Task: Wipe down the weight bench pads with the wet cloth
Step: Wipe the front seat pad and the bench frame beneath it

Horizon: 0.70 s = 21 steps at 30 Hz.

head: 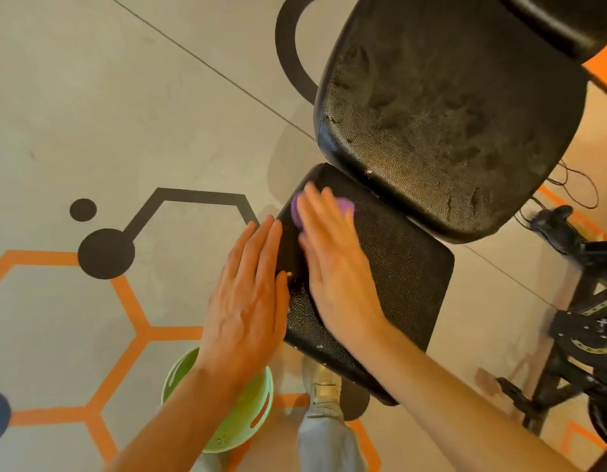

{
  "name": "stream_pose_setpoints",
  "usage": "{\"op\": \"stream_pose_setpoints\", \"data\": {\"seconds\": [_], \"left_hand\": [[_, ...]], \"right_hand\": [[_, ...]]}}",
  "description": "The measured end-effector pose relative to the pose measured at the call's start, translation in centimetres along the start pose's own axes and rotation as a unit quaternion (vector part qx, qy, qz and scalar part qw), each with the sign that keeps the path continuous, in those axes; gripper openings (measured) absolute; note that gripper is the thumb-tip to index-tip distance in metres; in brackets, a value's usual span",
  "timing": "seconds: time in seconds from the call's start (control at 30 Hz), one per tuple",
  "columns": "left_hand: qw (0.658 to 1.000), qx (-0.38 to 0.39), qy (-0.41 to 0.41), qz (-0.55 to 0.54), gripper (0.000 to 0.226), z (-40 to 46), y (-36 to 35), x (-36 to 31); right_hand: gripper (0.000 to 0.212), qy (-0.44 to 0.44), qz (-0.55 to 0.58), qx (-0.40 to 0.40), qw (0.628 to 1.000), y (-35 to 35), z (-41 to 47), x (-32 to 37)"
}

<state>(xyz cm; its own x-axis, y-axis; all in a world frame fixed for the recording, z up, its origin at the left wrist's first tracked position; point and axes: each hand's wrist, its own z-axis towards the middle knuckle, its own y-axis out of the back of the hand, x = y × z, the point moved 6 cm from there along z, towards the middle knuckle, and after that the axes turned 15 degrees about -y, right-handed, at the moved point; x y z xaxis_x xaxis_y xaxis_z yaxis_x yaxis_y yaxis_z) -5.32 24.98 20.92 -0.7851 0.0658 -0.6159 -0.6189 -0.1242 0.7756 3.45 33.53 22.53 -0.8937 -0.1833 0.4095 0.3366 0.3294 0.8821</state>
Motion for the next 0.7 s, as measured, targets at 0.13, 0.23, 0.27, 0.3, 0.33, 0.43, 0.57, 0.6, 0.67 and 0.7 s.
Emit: {"op": "stream_pose_setpoints", "data": {"seconds": [0.13, 0.23, 0.27, 0.3, 0.33, 0.43, 0.57, 0.6, 0.67, 0.7], "left_hand": [[1.000, 0.009, -0.006, 0.017, 0.053, 0.3, 0.2, -0.1], [1.000, 0.013, -0.004, 0.021, 0.053, 0.2, 0.3, -0.1], [1.000, 0.014, -0.002, 0.018, 0.053, 0.2, 0.3, -0.1], [1.000, 0.014, -0.001, 0.015, 0.053, 0.2, 0.3, -0.2], [1.000, 0.015, -0.004, 0.015, 0.053, 0.2, 0.3, -0.2], [0.999, 0.022, -0.006, 0.025, 0.054, 0.1, 0.3, -0.3], [0.998, 0.028, 0.010, 0.048, 0.054, 0.3, 0.5, -0.4], [0.998, 0.028, 0.008, 0.053, 0.054, 0.3, 0.4, -0.4], [0.998, 0.029, 0.009, 0.051, 0.054, 0.3, 0.4, -0.4], [0.998, 0.032, 0.010, 0.047, 0.053, 0.2, 0.4, -0.4]], "right_hand": [[0.042, 0.074, -0.011, 0.022, 0.997, 0.6, 1.8, -0.9], [0.041, -0.038, 0.062, -0.028, 0.997, 0.8, 5.1, -0.9], [0.044, -0.041, 0.062, -0.032, 0.997, 0.2, 3.6, -0.9], [0.047, -0.014, 0.049, -0.023, 0.998, -0.6, 1.0, -0.6], [0.052, 0.027, 0.023, -0.002, 0.999, -1.4, -2.1, -0.4], [0.057, 0.099, 0.012, 0.042, 0.994, -1.8, -4.8, -1.0], [0.031, 0.001, 0.068, -0.039, 0.997, 0.7, 4.9, -0.2], [0.031, -0.016, 0.071, -0.056, 0.996, 0.6, 4.9, 0.0], [0.039, -0.005, 0.083, -0.024, 0.996, -0.5, 1.2, -0.1], [0.043, 0.020, 0.079, -0.001, 0.997, -1.0, -1.7, -0.1]]}}
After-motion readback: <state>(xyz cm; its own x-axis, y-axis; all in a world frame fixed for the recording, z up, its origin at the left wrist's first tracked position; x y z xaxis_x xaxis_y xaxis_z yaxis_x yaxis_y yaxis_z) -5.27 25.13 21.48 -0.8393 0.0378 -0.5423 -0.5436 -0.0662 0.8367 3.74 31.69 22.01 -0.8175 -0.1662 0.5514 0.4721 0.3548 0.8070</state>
